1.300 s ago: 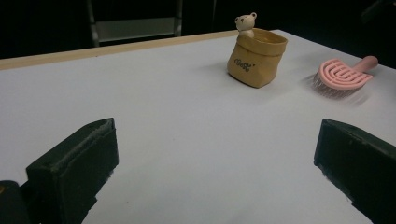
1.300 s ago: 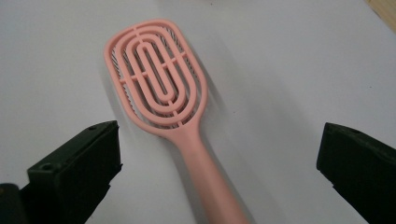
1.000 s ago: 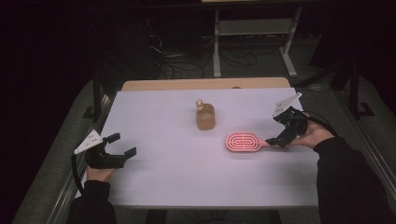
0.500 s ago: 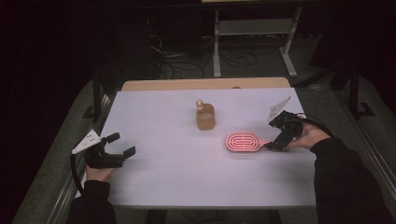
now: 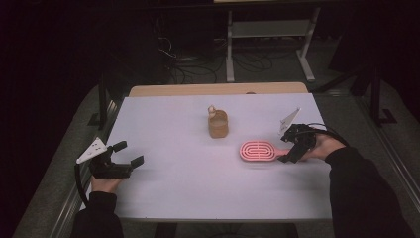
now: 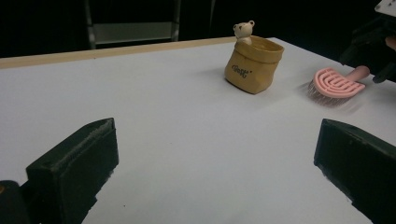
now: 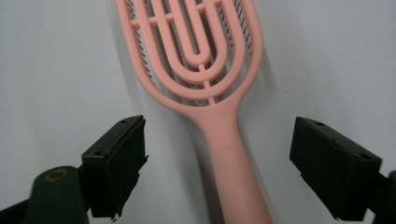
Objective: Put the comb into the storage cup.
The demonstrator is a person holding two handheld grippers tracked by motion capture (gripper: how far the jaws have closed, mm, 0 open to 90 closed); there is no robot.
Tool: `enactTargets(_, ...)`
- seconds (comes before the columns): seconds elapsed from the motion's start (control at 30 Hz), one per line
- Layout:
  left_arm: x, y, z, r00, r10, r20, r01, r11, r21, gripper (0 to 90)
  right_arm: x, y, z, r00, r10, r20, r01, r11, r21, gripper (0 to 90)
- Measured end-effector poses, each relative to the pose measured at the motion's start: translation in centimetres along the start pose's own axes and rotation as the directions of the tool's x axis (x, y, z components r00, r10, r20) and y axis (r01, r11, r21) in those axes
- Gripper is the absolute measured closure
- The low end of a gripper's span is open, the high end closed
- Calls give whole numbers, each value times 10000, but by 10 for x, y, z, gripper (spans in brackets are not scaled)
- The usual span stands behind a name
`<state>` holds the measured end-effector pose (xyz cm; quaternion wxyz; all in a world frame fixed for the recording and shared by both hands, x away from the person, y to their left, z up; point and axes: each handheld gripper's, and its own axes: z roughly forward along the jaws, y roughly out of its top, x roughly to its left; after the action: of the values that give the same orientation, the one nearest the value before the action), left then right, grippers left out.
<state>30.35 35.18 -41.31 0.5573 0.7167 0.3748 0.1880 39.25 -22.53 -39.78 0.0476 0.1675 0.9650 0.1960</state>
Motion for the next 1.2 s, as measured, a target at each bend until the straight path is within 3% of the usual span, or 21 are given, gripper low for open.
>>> enactTargets(0.37,0,0,0,10000,4,26,-4,10000,-4,0,1,3,8,9990,-432,73,429,9985,347,246)
enactTargets(0.53,0,0,0,10000,6,33,-6,10000,6,0,3,3,12,9968,-725,336,705,9959,567,278)
enactTargets(0.57,0,0,0,10000,6,30,-6,10000,7,0,3,3,14,9945,-951,434,921,9935,666,296)
enactTargets(0.73,0,0,0,10000,4,86,-4,10000,-6,0,4,6,16,9913,-1203,529,1157,9898,828,375)
enactTargets(0.93,0,0,1,9999,4,118,-4,10000,7,0,2,6,20,9918,-1197,436,1146,9878,1052,430)
enactTargets(1.2,0,0,0,9999,-19,140,19,10000,8,0,3,17,26,9852,-1704,175,1655,9732,1597,511)
